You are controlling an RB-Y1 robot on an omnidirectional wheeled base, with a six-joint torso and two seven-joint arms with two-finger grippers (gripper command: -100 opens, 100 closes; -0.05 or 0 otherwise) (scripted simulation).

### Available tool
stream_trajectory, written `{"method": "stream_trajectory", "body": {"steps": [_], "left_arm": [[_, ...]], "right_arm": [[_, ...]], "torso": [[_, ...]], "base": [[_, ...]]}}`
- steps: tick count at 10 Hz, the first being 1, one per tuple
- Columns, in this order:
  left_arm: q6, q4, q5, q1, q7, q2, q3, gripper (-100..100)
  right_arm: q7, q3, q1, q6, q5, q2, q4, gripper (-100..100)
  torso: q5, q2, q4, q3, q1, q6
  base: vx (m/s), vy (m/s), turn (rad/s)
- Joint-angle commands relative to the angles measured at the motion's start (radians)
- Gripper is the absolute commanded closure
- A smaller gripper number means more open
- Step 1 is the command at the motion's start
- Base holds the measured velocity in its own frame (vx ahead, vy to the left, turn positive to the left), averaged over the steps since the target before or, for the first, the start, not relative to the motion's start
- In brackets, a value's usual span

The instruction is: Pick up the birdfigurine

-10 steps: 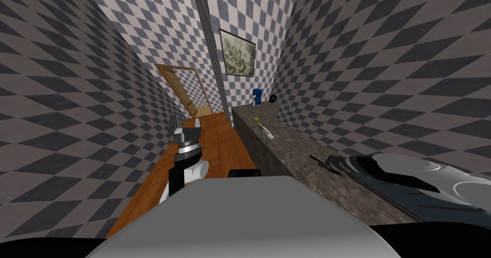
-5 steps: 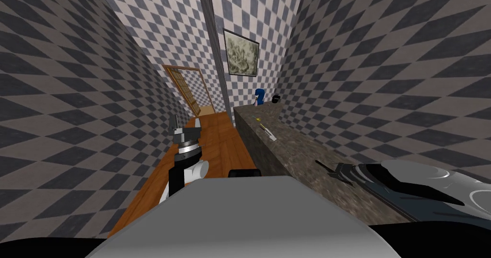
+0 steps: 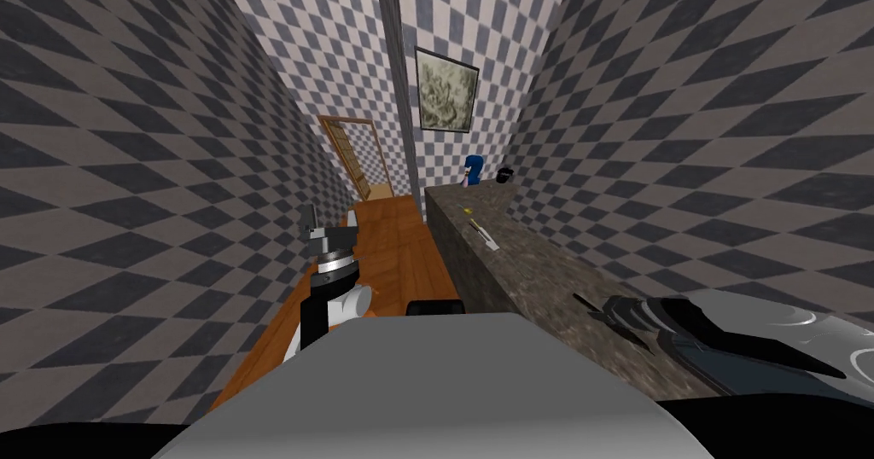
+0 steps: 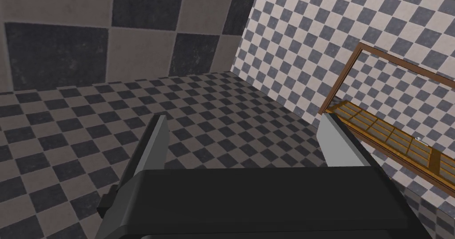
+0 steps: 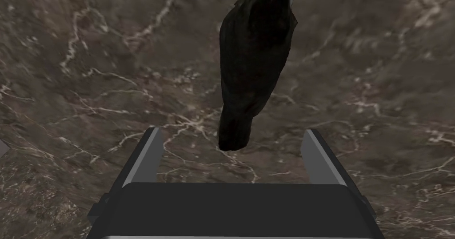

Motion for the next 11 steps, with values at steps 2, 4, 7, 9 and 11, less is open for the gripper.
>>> {"method": "stream_trajectory", "body": {"steps": [2, 4, 7, 9, 11], "left_arm": [[0.0, 0.0, 0.0, 0.0, 0.0, 0.0, 0.0, 0], [0.0, 0.0, 0.0, 0.0, 0.0, 0.0, 0.0, 0], [0.0, 0.0, 0.0, 0.0, 0.0, 0.0, 0.0, 0], [0.0, 0.0, 0.0, 0.0, 0.0, 0.0, 0.0, 0], [0.0, 0.0, 0.0, 0.001, 0.0, 0.0, 0.0, 0]], "right_arm": [[-0.045, 0.041, -0.023, 0.007, -0.021, 0.028, 0.057, -100], [-0.072, 0.067, -0.033, 0.012, -0.043, 0.046, 0.1, -100], [-0.113, 0.106, -0.047, 0.018, -0.076, 0.074, 0.164, -100], [-0.108, 0.1, -0.036, 0.025, -0.08, 0.069, 0.15, -100], [-0.11, 0.101, -0.037, 0.024, -0.079, 0.07, 0.152, 100]], "torso": [[0.0, 0.0, 0.0, 0.0, 0.001, 0.0], [0.0, 0.001, 0.0, 0.001, 0.001, 0.0], [0.0, 0.003, 0.001, 0.002, 0.0, 0.0], [0.0, -0.001, 0.0, 0.0, 0.0, 0.002], [0.0, -0.009, -0.002, -0.005, -0.001, 0.002]], "base": [[-0.185, -0.027, 0.33], [-0.188, 0.001, 0.37], [-0.209, 0.003, 0.357], [-0.077, 0.012, 0.053], [-0.005, 0.001, -0.002]]}}
